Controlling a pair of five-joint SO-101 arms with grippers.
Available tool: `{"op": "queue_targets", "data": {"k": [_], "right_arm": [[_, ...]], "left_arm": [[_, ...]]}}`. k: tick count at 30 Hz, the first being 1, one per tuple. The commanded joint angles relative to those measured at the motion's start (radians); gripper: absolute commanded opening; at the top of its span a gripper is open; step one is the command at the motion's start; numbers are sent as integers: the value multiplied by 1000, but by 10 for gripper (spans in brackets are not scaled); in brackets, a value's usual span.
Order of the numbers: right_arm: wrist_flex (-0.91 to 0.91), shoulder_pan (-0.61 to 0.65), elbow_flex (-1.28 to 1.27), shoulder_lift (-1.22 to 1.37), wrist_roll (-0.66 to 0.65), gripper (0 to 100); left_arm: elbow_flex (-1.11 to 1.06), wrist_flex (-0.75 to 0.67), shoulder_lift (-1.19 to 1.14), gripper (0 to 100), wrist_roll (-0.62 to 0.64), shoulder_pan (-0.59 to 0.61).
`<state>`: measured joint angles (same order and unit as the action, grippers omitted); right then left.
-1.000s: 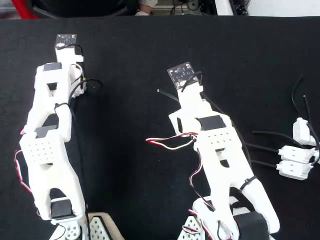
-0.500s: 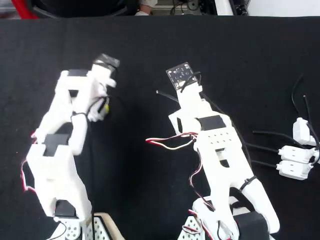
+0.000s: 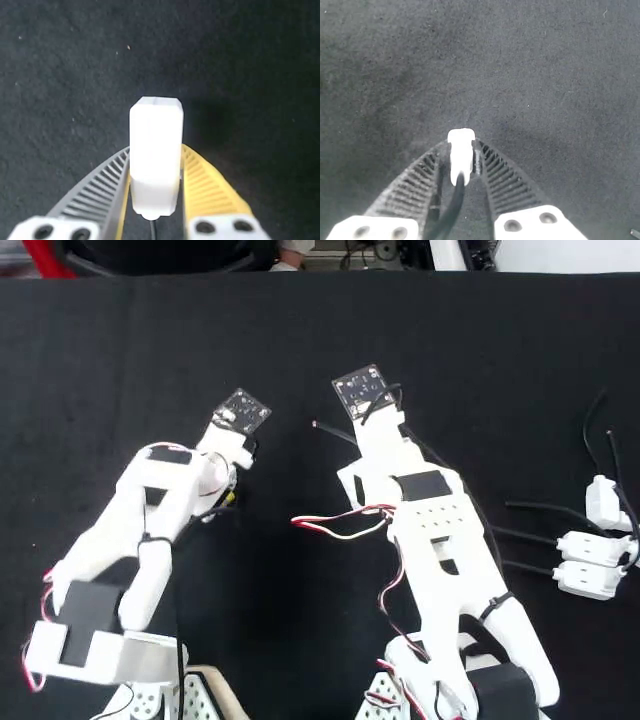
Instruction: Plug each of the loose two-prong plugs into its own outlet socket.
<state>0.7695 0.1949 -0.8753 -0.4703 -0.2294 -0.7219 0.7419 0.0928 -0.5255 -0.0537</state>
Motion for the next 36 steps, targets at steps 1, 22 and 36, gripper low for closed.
{"op": "queue_targets", "data": {"k": [1,22,36], "right_arm": [[5,-18,62,-4,-8,11],[5,-18,59,-4,-8,11],[5,-18,59,-4,-8,11]], "left_arm": [[-22,-20,89,159,-17,-8],[-116,-146,279,170,-15,137],[-166,-29,473,177,-8,153]]}}
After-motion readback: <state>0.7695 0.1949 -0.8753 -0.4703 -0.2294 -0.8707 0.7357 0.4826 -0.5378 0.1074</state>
